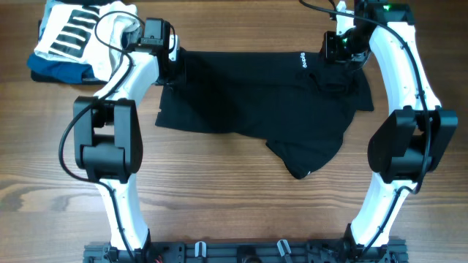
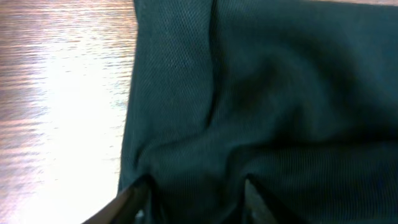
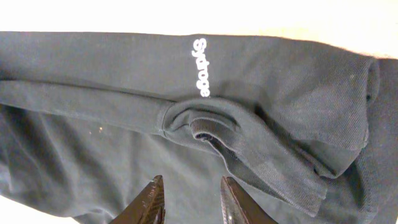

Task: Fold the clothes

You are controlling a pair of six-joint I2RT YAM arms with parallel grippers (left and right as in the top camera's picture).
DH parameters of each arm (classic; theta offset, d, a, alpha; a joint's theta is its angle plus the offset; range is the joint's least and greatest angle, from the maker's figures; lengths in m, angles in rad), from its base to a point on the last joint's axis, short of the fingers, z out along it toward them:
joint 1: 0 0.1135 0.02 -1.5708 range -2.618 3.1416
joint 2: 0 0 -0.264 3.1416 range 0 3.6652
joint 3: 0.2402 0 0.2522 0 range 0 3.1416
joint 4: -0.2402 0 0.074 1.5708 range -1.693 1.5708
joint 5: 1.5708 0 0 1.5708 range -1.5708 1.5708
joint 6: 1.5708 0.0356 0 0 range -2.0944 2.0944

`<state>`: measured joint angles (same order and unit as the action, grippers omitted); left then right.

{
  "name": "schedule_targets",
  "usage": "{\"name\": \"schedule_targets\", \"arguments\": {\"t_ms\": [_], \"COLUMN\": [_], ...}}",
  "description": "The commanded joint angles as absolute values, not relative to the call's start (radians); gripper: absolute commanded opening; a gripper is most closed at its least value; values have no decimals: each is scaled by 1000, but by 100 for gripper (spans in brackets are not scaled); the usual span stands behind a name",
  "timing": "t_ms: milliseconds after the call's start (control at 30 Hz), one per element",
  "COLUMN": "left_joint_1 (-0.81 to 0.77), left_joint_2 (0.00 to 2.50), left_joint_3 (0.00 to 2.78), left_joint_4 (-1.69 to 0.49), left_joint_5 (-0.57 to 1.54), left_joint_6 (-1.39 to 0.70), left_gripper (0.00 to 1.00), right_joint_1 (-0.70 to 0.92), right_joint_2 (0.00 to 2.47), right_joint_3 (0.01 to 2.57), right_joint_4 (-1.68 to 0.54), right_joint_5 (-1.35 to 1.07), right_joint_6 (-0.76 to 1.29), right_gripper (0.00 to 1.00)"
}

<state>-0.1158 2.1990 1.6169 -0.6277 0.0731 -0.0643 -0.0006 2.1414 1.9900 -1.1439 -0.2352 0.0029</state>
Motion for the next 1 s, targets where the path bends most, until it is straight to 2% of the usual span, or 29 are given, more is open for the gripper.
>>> {"name": "schedule_targets", "arguments": {"t_ms": [0,200,500,533,633,700,833,967], "left_joint_1": [-113,-87,-25,-26,-30,-31,-31,-30], "left_joint_2": [2247,2278,2278,2278,2278,2278,2278,2278], "left_joint_3": [1621,1620,1621,1621,1621,1621,1621,1621], "left_joint_4": [-613,-616,-616,-616,-616,-616,-616,-616], "left_joint_5": [28,-82,-99,-99,-98,-98,-98,-99], "left_joint_6": [-56,-56,-56,-56,-57,-57,-57,-56], "left_gripper": [44,46,61,62,62,61,58,50], "right_joint_1": [-6,-6,-8,-8,-8,-8,-8,-15], "right_joint_2": [2151,2151,2152,2155,2159,2160,2173,2196], "right_joint_3": [1997,1997,1983,1971,1897,1832,1667,1567], "right_joint_4": [-1145,-1144,-1125,-1105,-1009,-942,-797,-697], "right_joint_5": [-224,-224,-194,-194,-195,-195,-195,-194], "right_joint_6": [0,1,4,6,39,67,115,157], "right_gripper": [32,35,41,39,20,11,5,4]}}
